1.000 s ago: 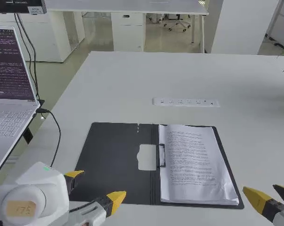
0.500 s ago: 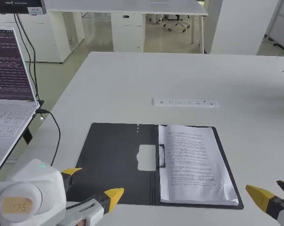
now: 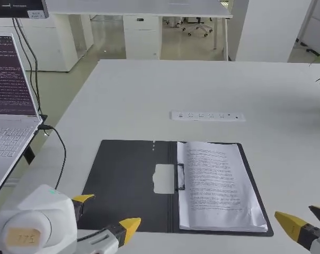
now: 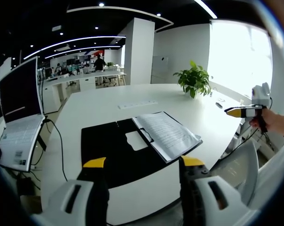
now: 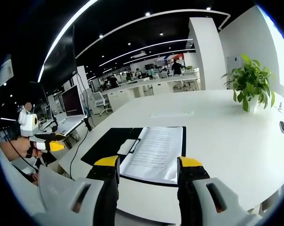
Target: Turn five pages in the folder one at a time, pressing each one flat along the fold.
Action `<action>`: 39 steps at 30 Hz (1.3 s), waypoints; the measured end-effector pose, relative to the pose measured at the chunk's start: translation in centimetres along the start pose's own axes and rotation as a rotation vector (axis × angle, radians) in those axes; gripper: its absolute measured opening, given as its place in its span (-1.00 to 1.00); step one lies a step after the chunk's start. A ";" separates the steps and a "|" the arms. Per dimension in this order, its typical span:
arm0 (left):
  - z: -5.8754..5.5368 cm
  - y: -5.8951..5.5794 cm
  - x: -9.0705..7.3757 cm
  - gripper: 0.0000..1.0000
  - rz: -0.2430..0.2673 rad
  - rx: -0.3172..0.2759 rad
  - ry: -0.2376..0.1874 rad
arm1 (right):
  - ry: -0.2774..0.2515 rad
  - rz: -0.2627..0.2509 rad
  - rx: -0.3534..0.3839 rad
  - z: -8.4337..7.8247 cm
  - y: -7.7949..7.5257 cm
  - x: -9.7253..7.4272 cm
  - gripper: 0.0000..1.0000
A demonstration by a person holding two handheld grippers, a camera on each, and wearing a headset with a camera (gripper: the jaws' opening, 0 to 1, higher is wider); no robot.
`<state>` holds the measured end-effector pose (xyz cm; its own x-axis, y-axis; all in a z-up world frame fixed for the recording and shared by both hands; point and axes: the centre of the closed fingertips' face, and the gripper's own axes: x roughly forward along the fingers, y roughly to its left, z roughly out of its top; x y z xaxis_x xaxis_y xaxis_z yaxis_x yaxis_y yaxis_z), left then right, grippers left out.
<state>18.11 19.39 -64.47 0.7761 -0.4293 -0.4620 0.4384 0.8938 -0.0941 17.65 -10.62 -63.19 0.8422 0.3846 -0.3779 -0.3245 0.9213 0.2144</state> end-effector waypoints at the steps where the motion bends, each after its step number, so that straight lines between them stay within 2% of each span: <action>1: 0.0 0.0 0.1 0.22 -0.001 0.000 0.001 | 0.002 -0.001 -0.002 -0.1 -0.1 0.1 -0.05; 16: -0.7 -0.1 1.7 0.21 -0.018 0.013 0.026 | 0.027 -0.006 0.011 -1.2 -0.6 0.6 -0.05; 22: -1.0 -0.7 2.8 0.21 -0.042 0.037 0.049 | 0.031 -0.005 0.021 -1.6 -0.6 0.9 -0.06; 27: -1.2 -1.6 4.2 0.20 -0.074 0.058 0.060 | 0.034 -0.005 0.029 -2.0 -0.6 1.2 -0.06; 39: -2.0 -4.8 8.0 0.19 -0.159 0.129 0.099 | 0.043 -0.008 0.043 -2.8 -0.4 1.3 -0.07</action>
<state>21.29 11.96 -69.43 0.6469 -0.5434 -0.5350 0.6114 0.7889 -0.0619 17.68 -10.37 -66.28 0.8253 0.3797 -0.4180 -0.2978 0.9215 0.2493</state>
